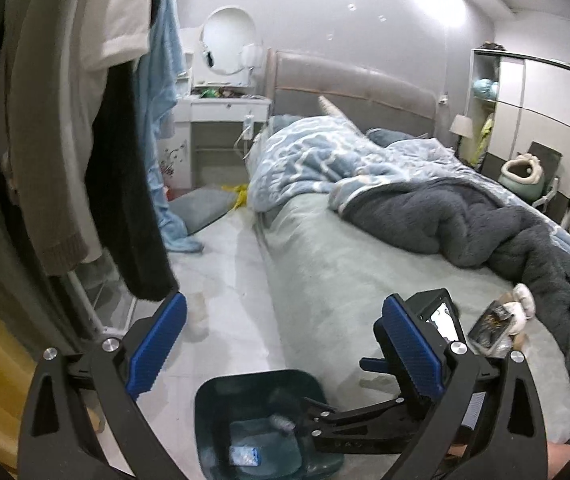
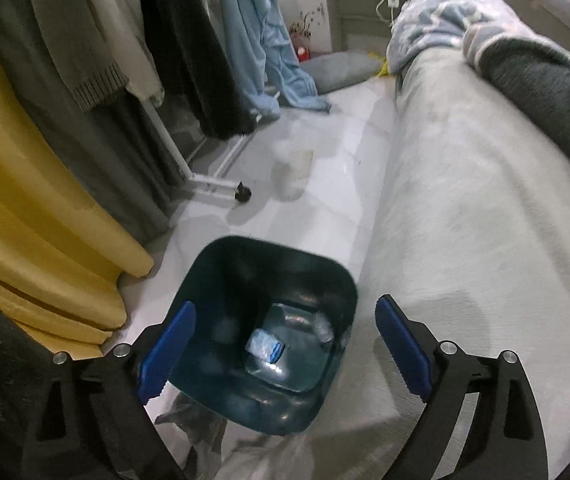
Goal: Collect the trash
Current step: 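Move both tools back over the bed toward the remaining items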
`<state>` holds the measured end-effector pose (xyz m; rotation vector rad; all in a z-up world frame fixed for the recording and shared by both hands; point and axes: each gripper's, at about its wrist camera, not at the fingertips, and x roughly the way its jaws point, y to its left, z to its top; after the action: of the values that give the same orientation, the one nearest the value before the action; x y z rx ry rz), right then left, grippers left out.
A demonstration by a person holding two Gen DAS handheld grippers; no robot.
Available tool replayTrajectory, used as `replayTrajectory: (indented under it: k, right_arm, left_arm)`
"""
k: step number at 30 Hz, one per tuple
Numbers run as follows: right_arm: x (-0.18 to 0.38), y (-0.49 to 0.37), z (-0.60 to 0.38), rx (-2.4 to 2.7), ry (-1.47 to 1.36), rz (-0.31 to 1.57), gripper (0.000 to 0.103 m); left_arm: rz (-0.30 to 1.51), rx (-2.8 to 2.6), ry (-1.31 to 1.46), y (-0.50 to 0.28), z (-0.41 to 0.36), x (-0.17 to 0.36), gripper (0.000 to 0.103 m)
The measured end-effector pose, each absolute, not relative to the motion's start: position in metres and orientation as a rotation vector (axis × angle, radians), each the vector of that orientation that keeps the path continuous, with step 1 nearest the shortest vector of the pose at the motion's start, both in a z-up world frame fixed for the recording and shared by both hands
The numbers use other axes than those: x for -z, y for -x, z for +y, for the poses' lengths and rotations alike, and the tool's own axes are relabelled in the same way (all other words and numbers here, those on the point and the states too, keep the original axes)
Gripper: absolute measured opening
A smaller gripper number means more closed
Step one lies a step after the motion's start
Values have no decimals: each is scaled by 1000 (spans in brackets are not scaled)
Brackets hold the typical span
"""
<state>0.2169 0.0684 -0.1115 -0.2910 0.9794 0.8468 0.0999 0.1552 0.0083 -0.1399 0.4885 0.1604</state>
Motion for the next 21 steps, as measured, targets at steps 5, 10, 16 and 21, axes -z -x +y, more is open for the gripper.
replayTrajectory:
  k: [5, 10, 16, 21]
  right_arm:
    - [84, -214, 43, -826, 274, 905, 95]
    - [65, -211, 12, -787, 260, 853, 95]
    - [47, -205, -30, -743, 236, 796, 95]
    - [37, -208, -64, -691, 207, 764, 95]
  left_arm:
    - [481, -84, 134, -99, 138, -12, 100]
    - [468, -61, 88, -100, 119, -16, 100]
    - [475, 20, 71, -103, 96, -17, 100]
    - [504, 72, 77, -112, 79, -13, 100]
